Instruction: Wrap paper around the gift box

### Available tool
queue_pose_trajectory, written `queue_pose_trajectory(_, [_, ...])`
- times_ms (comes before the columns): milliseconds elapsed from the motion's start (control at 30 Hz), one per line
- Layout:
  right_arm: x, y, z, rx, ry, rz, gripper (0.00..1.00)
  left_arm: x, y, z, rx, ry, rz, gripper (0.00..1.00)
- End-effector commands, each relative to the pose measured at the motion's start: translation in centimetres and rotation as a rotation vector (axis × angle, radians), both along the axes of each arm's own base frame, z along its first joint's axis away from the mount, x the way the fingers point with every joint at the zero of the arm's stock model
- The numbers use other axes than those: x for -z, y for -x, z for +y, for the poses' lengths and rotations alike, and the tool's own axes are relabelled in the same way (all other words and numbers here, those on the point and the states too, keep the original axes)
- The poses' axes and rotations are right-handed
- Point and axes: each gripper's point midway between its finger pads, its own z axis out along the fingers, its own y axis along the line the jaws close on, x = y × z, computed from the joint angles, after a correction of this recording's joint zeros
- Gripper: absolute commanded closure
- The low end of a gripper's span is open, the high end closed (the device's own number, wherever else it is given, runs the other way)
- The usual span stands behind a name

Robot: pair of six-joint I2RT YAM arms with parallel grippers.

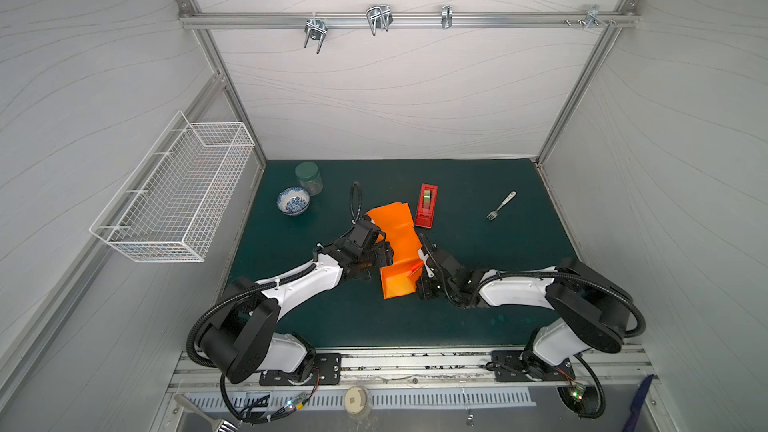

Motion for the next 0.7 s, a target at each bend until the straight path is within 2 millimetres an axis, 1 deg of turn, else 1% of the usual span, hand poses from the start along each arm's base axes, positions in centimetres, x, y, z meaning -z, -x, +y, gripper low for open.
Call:
queue_pose_trajectory(0, [1.0, -0.3, -1.2, 0.009, 0.059, 0.026, 0.98, 1.9, 1.7, 1.6, 0.004, -0.076, 0.07, 0.27])
queue_pose_trajectory(233, [0.4, -1.4, -1.0, 0.009, 0.047, 0.011, 0.99, 1.8, 1.7, 1.5, 0.004, -0.076, 0.069, 0.27])
queue_pose_trajectory(667, [1.0, -2.8, -1.0, 0.036, 0.045, 0.019, 0.99, 1.8, 1.6, 1.5, 0.008, -0.076, 0.068, 0.27])
